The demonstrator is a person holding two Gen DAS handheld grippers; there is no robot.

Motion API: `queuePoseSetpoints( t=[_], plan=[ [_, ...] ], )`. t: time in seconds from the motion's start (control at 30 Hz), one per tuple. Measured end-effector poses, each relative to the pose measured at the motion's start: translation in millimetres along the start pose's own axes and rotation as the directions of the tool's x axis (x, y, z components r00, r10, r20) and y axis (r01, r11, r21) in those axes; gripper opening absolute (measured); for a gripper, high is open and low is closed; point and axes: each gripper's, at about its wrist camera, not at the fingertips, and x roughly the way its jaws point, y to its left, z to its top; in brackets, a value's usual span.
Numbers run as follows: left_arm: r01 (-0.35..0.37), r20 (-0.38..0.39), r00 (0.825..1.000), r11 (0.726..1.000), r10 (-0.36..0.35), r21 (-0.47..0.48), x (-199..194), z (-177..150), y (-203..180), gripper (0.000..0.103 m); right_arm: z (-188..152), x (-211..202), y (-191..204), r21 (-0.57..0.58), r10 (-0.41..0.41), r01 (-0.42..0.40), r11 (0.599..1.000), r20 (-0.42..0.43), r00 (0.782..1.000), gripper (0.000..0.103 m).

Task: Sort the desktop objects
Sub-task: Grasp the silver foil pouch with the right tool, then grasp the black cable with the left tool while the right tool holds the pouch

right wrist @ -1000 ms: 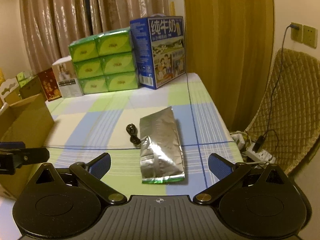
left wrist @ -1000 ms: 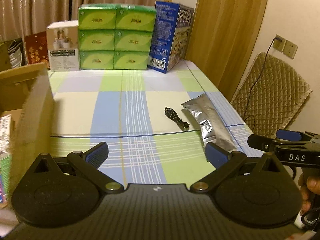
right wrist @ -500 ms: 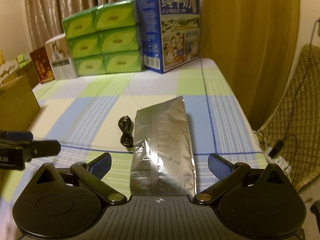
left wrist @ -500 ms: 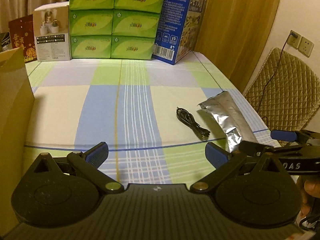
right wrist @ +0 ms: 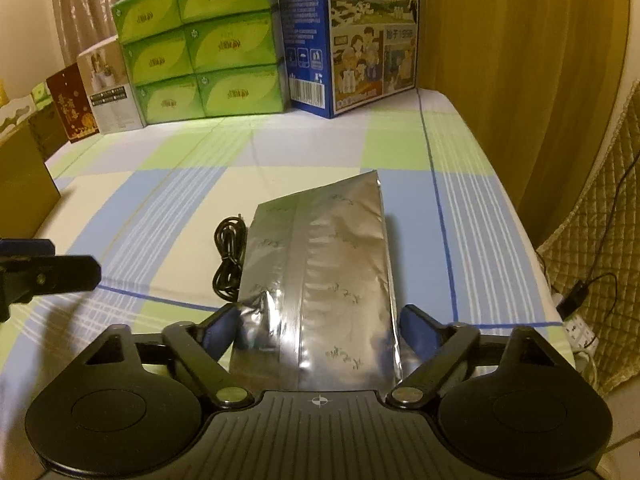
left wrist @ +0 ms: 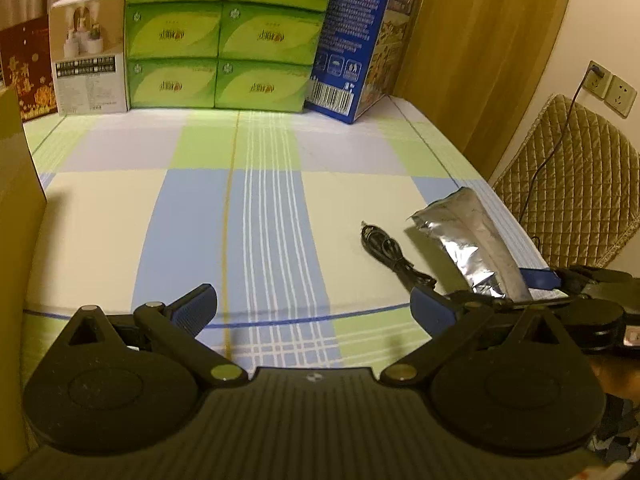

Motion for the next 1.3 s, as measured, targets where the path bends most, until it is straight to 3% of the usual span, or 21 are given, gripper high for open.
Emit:
queuePoseSetpoints(
  t=[0.3, 0.47, 0.63, 0.83, 1.1, 1.23, 1.3],
  plan=[
    [0.006, -0.005, 1.0, 1.0, -0.006, 0.009, 2, 3, 4, 0.101, 1, 10, 6, -0.012, 0.0, 0.0, 1.0, -0.038, 0.999, 0.057],
    [0.014, -0.011, 1.0, 1.0, -0.013, 0.01, 5, 3, 6, 0.101, 3, 11, 7, 0.012, 0.008, -0.008, 1.0, -0.038, 0.999, 0.054],
    [0.008, -0.016, 1.0, 1.0, -0.008, 0.006, 7, 3, 8, 0.101, 7, 16, 19, -0.051, -0.018, 0.016, 0.999, -0.032, 0.999, 0.053],
    [0.013, -0.014, 1.0, 1.0, -0.013, 0.008, 7, 3, 12, 0.1, 5, 17, 33, -0.049, 0.148, -0.151, 0.987, -0.059, 0.987, 0.051],
    [0.085, -0.023, 0.996, 0.996, -0.085, 0.024, 24, 10, 8, 0.086, 7, 9, 3, 0.042, -0.039, 0.04, 0.998, -0.006, 0.999, 0.051],
    [0.143, -0.032, 0.99, 0.988, -0.141, 0.066, 35, 17, -7, 0.081, 6, 10, -11, 0.077, -0.075, 0.076, 0.994, -0.009, 0.997, 0.051],
    [0.16, -0.05, 0.986, 0.983, -0.156, 0.094, 43, 20, -13, 0.073, 5, 11, -16, 0.088, -0.08, 0.081, 0.993, -0.009, 0.997, 0.051]
  ],
)
